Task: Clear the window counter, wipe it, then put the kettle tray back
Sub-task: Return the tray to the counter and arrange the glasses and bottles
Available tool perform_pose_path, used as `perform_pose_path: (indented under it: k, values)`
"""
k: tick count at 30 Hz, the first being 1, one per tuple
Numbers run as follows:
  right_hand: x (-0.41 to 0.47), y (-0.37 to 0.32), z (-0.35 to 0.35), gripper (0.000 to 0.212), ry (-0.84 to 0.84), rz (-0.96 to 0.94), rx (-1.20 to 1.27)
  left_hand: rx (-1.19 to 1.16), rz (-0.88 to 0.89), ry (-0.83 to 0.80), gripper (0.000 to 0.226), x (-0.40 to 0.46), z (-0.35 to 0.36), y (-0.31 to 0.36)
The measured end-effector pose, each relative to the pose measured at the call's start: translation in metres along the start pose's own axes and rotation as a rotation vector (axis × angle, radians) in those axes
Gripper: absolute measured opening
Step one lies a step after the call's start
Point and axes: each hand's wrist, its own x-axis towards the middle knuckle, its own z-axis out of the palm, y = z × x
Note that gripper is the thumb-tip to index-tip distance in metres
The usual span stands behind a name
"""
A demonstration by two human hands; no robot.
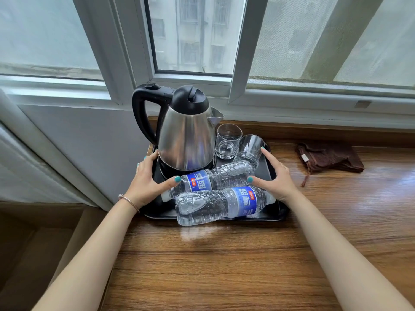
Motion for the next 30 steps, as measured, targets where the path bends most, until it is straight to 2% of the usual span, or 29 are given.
perform_pose_path:
  k: [21,26,30]
  values:
    - [-0.003,-0.002,0.0,0.112,-0.036,0.047,-0.031,0.018,0.039,-0.016,0.117,-0.001,0.0,0.001]
    - [-0.005,-0.005,-0.001,0.096,-0.017,0.067,-0.057,0.03,0.043,0.006,0.118,-0.005,0.0,0.008]
    - [-0.007,-0.005,-0.001,0.099,0.011,0.086,-0.1,0.111,0.063,0.047,0.12,-0.004,0.0,0.007]
